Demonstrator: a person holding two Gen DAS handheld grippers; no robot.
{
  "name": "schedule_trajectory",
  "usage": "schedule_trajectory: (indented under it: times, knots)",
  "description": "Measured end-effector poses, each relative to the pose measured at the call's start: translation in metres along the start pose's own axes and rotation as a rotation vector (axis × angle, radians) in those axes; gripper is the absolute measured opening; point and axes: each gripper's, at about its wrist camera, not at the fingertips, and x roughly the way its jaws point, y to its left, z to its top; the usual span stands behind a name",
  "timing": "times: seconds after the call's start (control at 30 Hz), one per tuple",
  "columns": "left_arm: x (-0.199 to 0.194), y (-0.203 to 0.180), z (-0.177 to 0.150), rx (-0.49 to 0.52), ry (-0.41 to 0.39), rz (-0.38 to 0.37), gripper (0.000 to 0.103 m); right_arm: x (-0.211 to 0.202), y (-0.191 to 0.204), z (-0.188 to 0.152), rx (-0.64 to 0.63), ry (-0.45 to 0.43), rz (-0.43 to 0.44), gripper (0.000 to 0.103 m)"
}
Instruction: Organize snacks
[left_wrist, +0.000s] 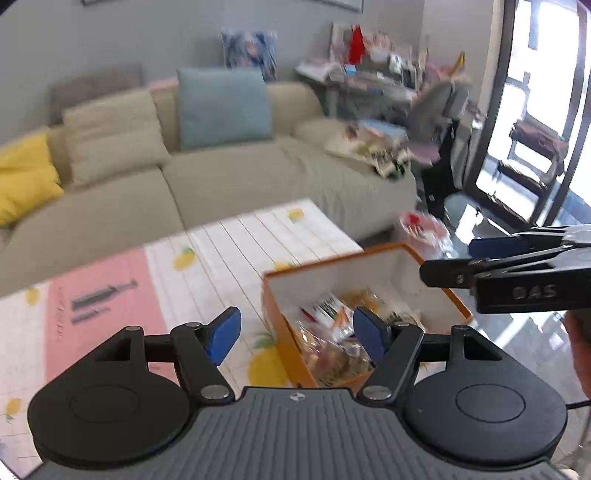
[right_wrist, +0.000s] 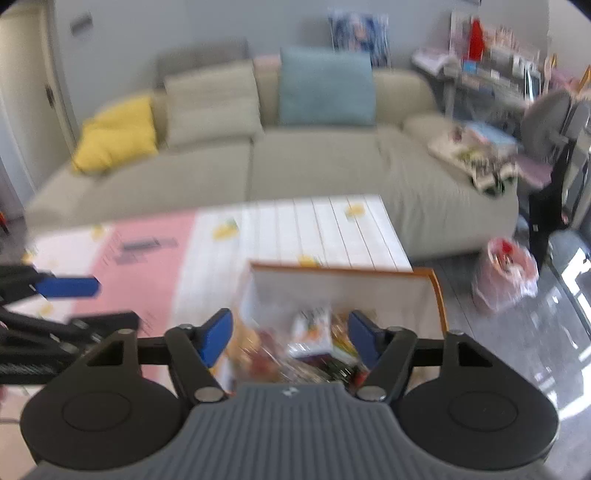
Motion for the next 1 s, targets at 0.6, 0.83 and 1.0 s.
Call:
schedule_trajectory:
  times: [0.6, 0.83, 1.0]
  knots:
    - [-0.068, 0.003, -0.055, -0.022, -0.15, 0.13, 0.082, -0.086, 0.074, -0.09, 0.063, -0.272, -0.073, 0.1]
    - [-0.061, 0.007, -0.088, -0.067, -0.077, 0.172, 0.087, -0.078, 0.076, -0.125, 0.058, -0.194, -0.2, 0.1]
    - [-0.042, 0.007, -0.112, -0.073, -0.012, 0.181, 0.087, -0.057, 0.077, -0.146, 0.039, -0.123, -0.219, 0.1]
